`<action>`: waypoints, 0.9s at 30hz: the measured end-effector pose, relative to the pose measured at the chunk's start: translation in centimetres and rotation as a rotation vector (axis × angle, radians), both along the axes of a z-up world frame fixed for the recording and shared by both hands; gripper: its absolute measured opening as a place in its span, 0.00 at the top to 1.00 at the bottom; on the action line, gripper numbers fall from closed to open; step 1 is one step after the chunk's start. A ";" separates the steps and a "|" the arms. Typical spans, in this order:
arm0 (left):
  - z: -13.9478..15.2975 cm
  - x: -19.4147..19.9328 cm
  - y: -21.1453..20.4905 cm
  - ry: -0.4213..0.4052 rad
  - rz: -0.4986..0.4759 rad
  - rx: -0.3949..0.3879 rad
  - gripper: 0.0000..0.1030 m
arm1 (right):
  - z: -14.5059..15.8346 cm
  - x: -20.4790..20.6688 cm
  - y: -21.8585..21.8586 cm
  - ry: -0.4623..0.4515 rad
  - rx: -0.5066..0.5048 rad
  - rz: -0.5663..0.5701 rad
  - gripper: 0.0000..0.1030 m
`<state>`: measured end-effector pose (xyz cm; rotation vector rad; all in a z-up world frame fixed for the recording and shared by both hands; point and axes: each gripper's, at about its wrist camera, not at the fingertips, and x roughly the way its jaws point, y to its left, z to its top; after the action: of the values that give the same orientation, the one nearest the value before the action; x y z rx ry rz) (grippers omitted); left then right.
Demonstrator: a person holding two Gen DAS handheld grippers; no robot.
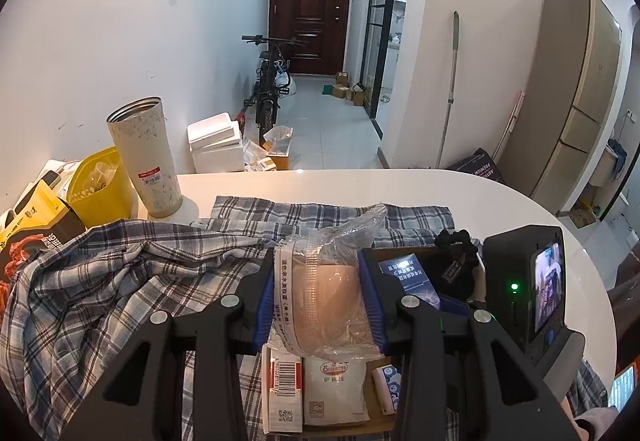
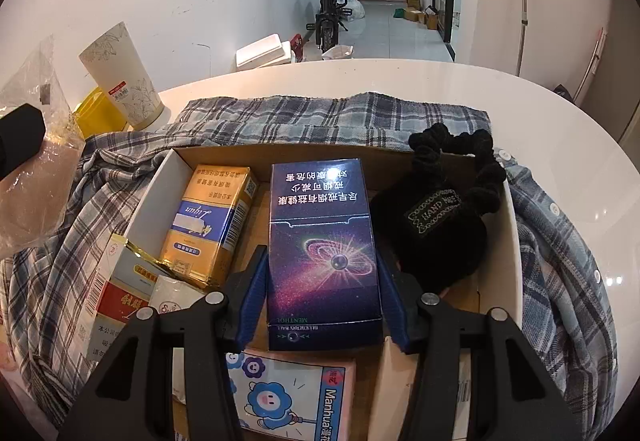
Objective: Organize objects
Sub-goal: 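Lower the purple box into the cardboard box and open the right gripper, then lower the plastic bag into the cardboard box and open the left gripper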
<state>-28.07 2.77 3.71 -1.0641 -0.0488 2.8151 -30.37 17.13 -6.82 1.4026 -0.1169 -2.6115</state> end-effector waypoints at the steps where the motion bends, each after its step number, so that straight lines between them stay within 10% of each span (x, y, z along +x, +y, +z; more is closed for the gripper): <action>1: 0.0 -0.1 0.0 -0.001 0.000 0.000 0.60 | 0.0 0.0 0.0 0.001 0.003 0.001 0.51; 16: -0.7 -0.4 0.2 -0.022 -0.029 0.056 0.60 | 3.9 0.6 2.5 0.094 -0.077 -0.050 0.46; 21: -2.6 -1.9 2.3 -0.117 -0.058 0.045 0.60 | 7.7 1.7 6.4 0.257 -0.012 -0.211 0.44; 27: -5.4 -3.7 4.3 -0.220 -0.042 -0.010 0.60 | 7.6 1.2 8.8 0.248 -0.050 -0.266 0.43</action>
<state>-31.78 7.12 -1.66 -1.3561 -0.0334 2.6522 -29.18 25.91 0.79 1.1007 -0.3546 -2.9495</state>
